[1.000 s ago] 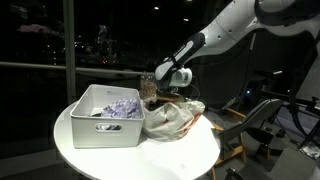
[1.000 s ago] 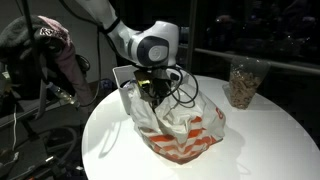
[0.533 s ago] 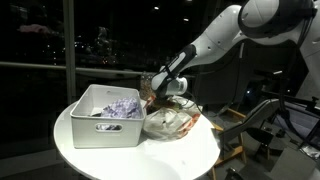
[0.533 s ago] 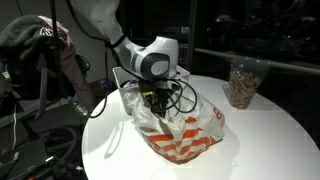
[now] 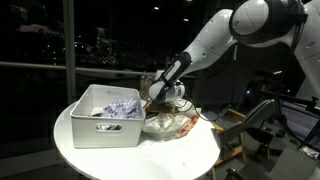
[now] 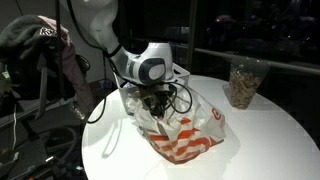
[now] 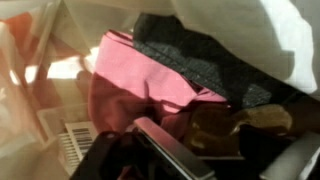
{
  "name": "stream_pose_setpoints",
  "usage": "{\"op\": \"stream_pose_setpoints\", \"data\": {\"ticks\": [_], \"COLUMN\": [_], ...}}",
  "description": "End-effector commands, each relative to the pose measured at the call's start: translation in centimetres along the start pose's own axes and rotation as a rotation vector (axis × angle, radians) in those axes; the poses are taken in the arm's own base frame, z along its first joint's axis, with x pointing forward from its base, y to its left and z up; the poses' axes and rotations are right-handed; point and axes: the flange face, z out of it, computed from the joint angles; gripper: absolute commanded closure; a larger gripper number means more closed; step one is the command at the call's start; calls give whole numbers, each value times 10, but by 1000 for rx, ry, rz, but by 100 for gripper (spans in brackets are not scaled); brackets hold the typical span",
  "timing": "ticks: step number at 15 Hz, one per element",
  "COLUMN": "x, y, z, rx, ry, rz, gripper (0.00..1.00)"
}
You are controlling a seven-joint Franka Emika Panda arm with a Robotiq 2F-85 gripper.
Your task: Remove everything from the plastic and put them in the box
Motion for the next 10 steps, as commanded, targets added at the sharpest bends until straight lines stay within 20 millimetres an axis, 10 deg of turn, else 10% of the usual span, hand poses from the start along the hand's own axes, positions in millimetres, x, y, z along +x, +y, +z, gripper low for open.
{"op": "stream_pose_setpoints", "data": {"ticks": [1, 7, 10], "x": [-7, -16, -17], "y": [1, 8, 11], "z": [6, -3, -3], "rx": [-34, -47, -53], "ry": [31, 2, -14], "rz": [9, -5, -4], "gripper": [50, 94, 100]}}
